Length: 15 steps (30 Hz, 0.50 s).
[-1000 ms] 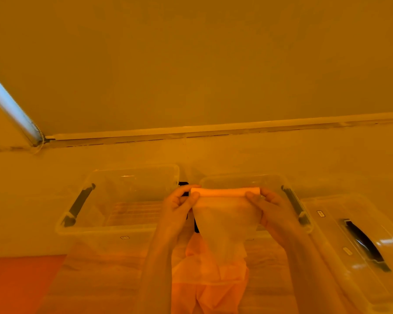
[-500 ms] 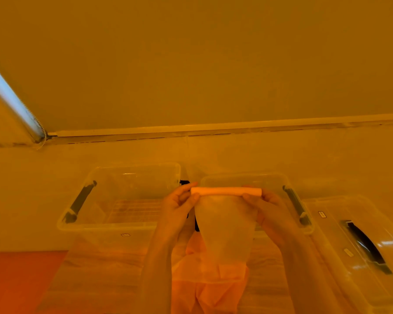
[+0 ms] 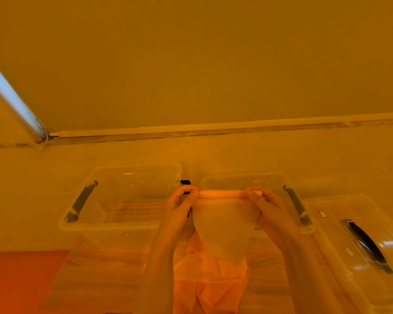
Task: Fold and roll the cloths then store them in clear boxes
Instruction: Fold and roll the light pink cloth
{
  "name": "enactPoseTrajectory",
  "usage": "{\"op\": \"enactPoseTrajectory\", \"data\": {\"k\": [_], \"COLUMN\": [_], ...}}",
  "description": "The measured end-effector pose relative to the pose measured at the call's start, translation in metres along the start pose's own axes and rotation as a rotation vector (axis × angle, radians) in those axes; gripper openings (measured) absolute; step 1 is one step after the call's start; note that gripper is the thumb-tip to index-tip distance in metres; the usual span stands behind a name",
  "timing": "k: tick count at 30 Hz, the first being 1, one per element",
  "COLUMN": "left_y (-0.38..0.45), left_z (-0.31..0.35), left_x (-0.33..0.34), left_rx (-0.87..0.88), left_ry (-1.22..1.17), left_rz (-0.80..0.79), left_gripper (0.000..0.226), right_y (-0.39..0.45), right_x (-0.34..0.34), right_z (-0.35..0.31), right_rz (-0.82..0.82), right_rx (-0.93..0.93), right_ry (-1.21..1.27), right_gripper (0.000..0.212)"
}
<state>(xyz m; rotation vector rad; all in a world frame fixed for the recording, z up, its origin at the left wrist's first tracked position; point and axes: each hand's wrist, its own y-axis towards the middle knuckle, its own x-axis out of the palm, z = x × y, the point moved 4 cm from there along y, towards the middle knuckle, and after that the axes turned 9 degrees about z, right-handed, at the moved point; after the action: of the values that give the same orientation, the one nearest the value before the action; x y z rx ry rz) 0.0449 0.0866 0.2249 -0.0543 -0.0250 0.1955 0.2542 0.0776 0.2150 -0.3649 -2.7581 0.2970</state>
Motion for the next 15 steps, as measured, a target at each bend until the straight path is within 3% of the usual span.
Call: {"op": "enactPoseTrajectory", "data": {"k": [7,15], "left_y": [-0.0006,-0.0006], "left_z": [0.0016,0.0013], "left_x": [-0.0010,-0.0035], "left_rx": [0.036,0.033], "left_ry": [0.015,0.008], "left_rz": [-0.038,-0.023], "left_gripper": [0.025,0.017], "right_y": [0.0010,-0.0012], "right_x": [-0.0033,-0.0042], "right_z": [0.0020,-0.0013], "right_rz": [-0.008,-0.053], "right_rx": [0.025,0.022], "right_ry": [-0.012,-0.075], "right_gripper": [0.018,0.017]}}
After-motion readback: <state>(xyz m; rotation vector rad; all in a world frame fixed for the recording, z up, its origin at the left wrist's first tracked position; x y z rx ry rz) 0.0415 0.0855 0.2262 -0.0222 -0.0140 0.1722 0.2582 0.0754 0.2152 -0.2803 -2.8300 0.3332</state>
